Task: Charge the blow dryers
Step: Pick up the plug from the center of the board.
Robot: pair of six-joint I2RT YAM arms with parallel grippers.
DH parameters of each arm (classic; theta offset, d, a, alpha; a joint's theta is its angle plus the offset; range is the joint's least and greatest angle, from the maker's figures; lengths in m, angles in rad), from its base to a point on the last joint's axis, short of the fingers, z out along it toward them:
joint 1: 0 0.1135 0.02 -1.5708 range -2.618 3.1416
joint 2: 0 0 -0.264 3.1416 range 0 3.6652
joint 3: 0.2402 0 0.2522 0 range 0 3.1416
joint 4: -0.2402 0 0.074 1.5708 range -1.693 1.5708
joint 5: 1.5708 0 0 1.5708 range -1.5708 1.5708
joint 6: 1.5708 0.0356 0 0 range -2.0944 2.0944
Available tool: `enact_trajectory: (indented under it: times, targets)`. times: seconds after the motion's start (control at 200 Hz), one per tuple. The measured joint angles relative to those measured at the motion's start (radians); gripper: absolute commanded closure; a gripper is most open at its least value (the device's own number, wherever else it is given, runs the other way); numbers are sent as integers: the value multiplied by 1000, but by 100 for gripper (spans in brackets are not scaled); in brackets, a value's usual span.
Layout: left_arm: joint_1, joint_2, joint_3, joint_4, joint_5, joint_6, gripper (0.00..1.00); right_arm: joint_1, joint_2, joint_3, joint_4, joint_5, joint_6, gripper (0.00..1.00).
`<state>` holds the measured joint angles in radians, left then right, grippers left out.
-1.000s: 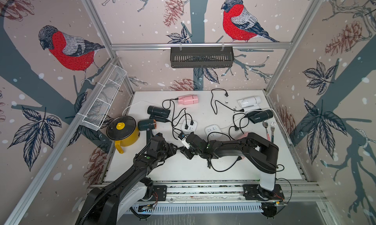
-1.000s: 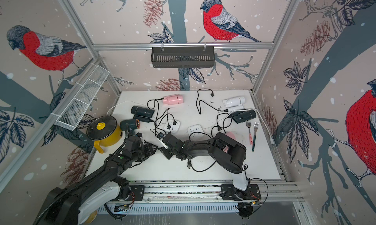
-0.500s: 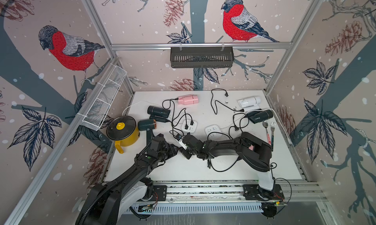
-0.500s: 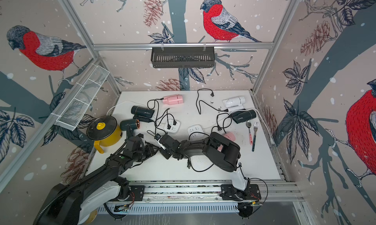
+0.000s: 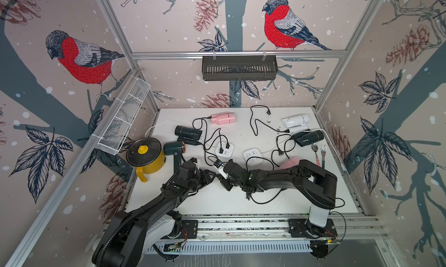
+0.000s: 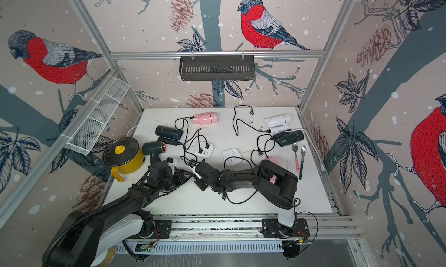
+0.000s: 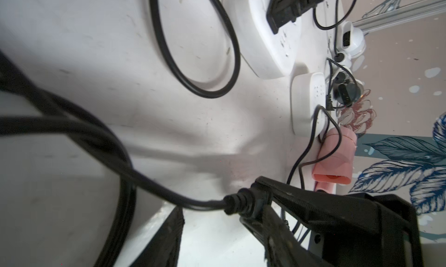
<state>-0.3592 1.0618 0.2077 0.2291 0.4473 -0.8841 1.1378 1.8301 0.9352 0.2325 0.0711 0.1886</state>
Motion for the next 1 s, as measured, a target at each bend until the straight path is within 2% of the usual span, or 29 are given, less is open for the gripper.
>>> enact_trajectory:
  times: [0.275,0.46,0.655,0.815,1.001]
  targets:
    - [0,92,-9,189,152,-68,50,0,-58,-77,63,0,73,76]
    - [0,113,-24,277,203,-106,55,-1,-74,-96,89,-1,97,77]
    - [0,148,-37,337,227,-133,60,-7,-86,-109,119,-16,109,77]
    - [0,169,-41,385,240,-158,74,-6,-90,-124,137,-23,124,77]
    - [0,189,-50,425,241,-173,79,-6,-101,-137,150,-23,129,77]
